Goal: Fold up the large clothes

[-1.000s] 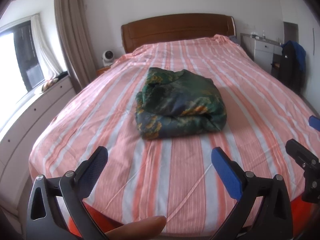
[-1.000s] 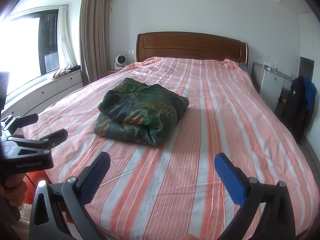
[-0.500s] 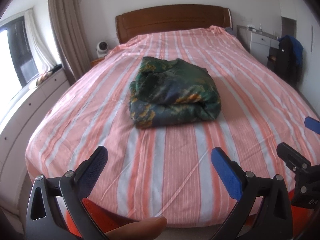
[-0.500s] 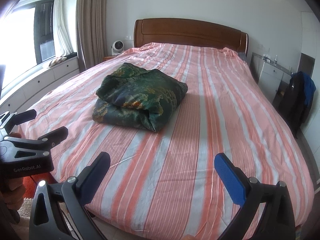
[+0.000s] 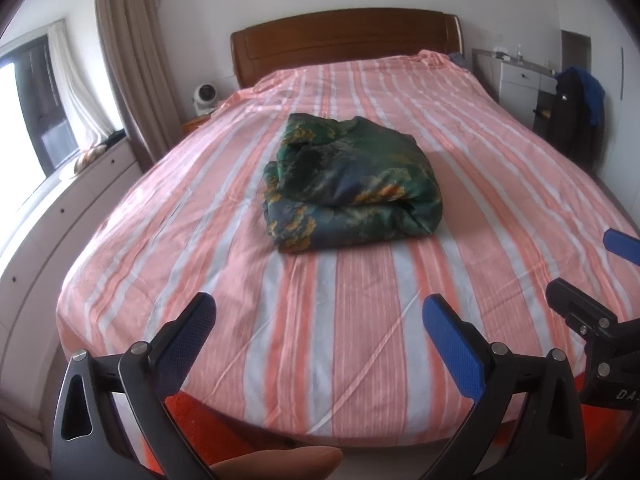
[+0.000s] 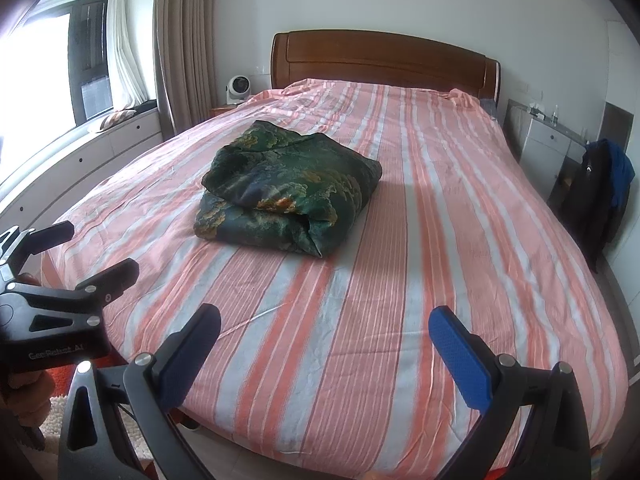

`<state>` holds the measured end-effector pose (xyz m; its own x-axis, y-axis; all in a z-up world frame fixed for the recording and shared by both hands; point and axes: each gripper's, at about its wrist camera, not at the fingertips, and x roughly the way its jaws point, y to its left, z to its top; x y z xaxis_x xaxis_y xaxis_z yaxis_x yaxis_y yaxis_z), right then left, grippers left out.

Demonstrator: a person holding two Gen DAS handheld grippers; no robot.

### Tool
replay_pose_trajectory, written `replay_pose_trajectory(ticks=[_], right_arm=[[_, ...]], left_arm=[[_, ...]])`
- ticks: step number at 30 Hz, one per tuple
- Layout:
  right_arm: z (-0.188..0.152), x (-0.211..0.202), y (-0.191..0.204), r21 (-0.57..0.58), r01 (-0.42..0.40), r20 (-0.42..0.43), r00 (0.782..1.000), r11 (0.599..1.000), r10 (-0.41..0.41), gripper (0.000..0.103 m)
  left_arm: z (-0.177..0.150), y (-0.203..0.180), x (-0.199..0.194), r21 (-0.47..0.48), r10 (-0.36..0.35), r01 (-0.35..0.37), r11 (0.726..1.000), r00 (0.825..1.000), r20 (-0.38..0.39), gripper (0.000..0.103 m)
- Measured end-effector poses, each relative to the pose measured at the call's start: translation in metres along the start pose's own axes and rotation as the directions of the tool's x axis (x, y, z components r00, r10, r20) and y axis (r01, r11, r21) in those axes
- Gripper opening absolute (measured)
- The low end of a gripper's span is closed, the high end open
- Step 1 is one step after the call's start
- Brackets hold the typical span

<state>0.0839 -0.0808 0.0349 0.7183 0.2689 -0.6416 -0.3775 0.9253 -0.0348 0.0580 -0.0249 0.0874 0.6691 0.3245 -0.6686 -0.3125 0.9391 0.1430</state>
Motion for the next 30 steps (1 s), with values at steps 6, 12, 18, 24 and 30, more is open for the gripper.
replay_pose_trajectory(ticks=[6,12,18,24,30], right_arm=[[0.0012,0.0033,0.0005,0.005,-0.002,-0.008,1.0,1.0,0.002,0.102],[0.0016,0.0038,0.0047,0.001,-0.014,-0.006,1.0,1.0,0.014,0.102],[0.0005,0.0056,0.005,0.003,-0.01,-0.013,1.0,1.0,0.01,0.102],[-0.0003,0.0062,0.0047,0.003,-0.008,-0.014,1.0,1.0,0.008,0.102],[-0.0003,0.0075,0.0023,0.005,-0.008,-0.018,1.0,1.0,0.009,0.102]], left_arm=[[0.0002,0.0018,0.001,-0.003,0.003,-0.003,1.0,1.0,-0.008,0.103],[0.0003,0.0014,0.0022,-0.002,-0.002,0.002,1.0,1.0,-0.012,0.103],[-0.0005,-0.0006,0.0032,0.004,-0.004,0.004,1.0,1.0,-0.016,0.103],[-0.0016,-0.0017,0.0057,0.006,-0.007,0.007,1.0,1.0,-0.025,0.103],[-0.003,-0.0007,0.0035,-0.005,-0.012,0.012,1.0,1.0,-0.011,0.103]])
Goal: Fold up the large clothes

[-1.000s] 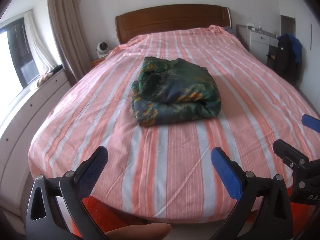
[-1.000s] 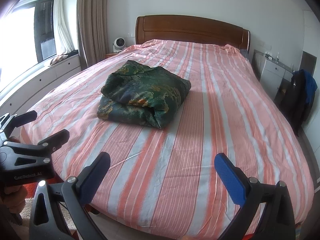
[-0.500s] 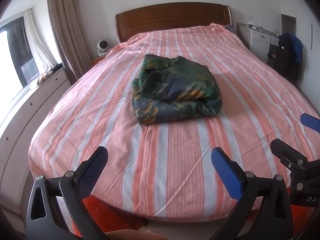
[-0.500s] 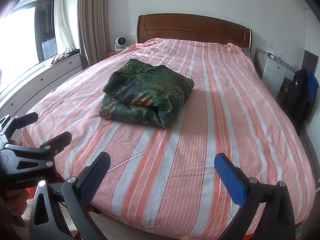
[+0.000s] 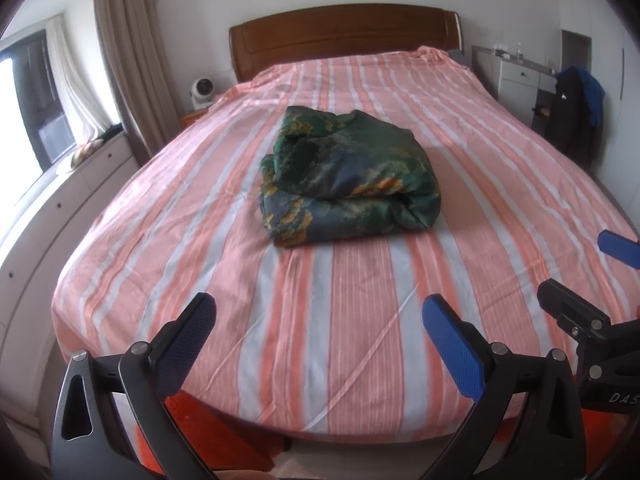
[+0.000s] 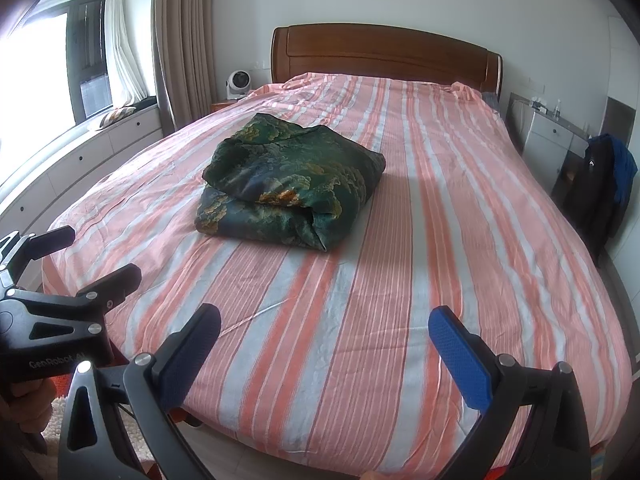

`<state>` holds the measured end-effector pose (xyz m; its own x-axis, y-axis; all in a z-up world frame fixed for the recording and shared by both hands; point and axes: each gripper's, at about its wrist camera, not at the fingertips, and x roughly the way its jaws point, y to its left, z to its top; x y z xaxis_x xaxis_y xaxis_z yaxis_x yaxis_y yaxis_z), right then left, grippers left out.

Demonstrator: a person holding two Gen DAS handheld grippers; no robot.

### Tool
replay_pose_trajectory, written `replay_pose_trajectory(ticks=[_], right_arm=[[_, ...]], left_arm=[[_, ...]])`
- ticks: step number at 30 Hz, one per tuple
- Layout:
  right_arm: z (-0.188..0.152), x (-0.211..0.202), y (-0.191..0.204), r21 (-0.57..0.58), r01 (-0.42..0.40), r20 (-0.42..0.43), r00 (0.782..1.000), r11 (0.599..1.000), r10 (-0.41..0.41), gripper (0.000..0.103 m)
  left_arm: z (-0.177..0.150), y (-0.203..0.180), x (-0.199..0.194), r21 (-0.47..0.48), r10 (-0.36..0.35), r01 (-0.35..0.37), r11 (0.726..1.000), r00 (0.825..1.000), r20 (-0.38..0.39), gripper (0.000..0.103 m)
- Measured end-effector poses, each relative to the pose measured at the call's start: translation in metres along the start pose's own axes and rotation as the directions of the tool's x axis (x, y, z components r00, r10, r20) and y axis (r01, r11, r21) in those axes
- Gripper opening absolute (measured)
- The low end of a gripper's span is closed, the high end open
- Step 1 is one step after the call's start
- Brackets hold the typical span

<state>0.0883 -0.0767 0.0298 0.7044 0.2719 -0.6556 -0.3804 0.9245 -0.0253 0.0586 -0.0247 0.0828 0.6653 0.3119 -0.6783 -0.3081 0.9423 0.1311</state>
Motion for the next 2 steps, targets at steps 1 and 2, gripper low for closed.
replay_pose_trajectory(ticks=[1,2], right_arm=[[0.0,0.0,0.0,0.0,0.001,0.001,1.0,1.0,-0.001,0.102],[0.0,0.0,0.0,0.001,0.0,0.001,1.0,1.0,0.0,0.102]], left_arm=[[0.0002,-0.0006,-0.0013,0.003,0.008,-0.008,1.0,1.0,0.009,0.103],[0.0004,-0.0008,-0.0022,0.004,0.01,-0.01,1.0,1.0,0.013,0.103]])
